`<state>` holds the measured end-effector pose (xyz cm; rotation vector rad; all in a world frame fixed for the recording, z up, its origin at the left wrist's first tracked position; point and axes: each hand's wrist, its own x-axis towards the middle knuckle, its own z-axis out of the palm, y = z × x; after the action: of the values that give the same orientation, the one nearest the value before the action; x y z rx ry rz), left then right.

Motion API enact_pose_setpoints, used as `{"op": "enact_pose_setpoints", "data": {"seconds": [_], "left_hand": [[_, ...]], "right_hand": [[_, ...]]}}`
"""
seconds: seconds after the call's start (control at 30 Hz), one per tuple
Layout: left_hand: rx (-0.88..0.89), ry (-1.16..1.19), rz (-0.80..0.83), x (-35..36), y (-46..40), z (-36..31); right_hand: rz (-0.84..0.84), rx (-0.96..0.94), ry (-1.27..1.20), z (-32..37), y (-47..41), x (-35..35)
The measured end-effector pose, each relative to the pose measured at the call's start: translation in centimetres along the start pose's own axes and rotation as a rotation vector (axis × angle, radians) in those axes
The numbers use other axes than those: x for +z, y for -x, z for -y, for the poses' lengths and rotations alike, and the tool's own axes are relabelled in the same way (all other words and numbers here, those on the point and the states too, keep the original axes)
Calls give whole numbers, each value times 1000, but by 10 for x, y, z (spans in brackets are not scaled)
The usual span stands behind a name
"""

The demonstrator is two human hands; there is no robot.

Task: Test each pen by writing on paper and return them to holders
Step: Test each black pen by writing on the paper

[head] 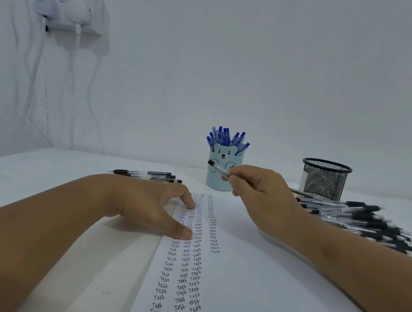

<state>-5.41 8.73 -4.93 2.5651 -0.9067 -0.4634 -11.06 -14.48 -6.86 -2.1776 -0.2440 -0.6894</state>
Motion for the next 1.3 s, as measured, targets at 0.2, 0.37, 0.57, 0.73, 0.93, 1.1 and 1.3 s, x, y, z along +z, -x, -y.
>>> {"op": "enact_pose_setpoints", "data": {"seconds": [0.2, 0.37, 0.57, 0.73, 0.93, 1.1, 1.3], "left_hand": [[-6, -33, -13, 0, 3, -1], [0, -94, -20, 0, 5, -7], [-1, -123, -20, -1, 8, -5], [3, -111, -7, -1, 6, -2], [32, -82, -2, 1, 2, 1], [34, -59, -7, 1, 2, 2], [43, -62, -10, 1, 1, 0]], "right_hand": [[86, -36, 249, -7, -9, -8], [163, -49, 373, -5, -15, -32], [226, 43, 838, 5, -31, -73], [206, 189, 1035, 1, -34, -104], [274, 347, 1103, -6, -26, -114], [274, 339, 1264, -7, -24, -120], [274, 274, 1293, 11, -23, -108]]}}
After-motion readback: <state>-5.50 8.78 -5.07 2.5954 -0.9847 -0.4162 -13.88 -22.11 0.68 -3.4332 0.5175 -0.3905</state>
